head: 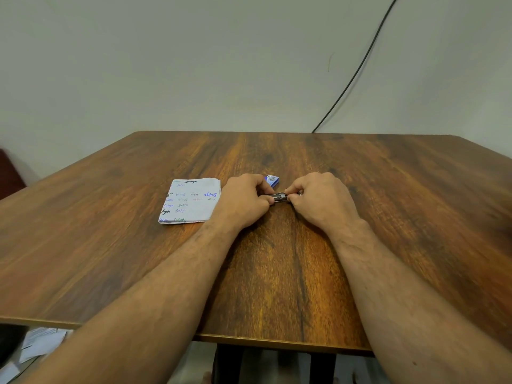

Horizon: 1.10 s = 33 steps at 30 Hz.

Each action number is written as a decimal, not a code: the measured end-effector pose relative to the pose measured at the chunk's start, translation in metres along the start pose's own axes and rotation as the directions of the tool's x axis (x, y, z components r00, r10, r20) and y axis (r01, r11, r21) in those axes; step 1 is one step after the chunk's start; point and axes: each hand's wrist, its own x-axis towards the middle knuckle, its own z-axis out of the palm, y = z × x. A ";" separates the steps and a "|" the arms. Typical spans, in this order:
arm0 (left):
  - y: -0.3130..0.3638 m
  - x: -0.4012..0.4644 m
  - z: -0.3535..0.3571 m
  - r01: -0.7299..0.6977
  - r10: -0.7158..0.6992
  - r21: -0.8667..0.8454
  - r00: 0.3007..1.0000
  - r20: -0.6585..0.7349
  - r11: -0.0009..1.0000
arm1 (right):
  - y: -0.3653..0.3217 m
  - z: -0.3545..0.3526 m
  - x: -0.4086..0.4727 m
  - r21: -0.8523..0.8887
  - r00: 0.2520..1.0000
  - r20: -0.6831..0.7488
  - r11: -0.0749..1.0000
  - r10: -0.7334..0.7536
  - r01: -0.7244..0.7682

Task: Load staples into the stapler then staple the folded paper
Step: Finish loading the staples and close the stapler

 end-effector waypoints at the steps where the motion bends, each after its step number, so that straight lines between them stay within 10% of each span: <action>1: 0.000 0.000 0.000 0.005 -0.005 -0.002 1.000 0.000 1.000 | 0.000 0.000 -0.001 0.003 1.000 -0.013 1.000 -0.003 0.003; 33: -0.005 0.000 0.002 -0.023 0.020 -0.154 1.000 -0.019 0.988 | -0.002 0.008 0.000 0.185 0.997 0.050 0.981 -0.065 0.055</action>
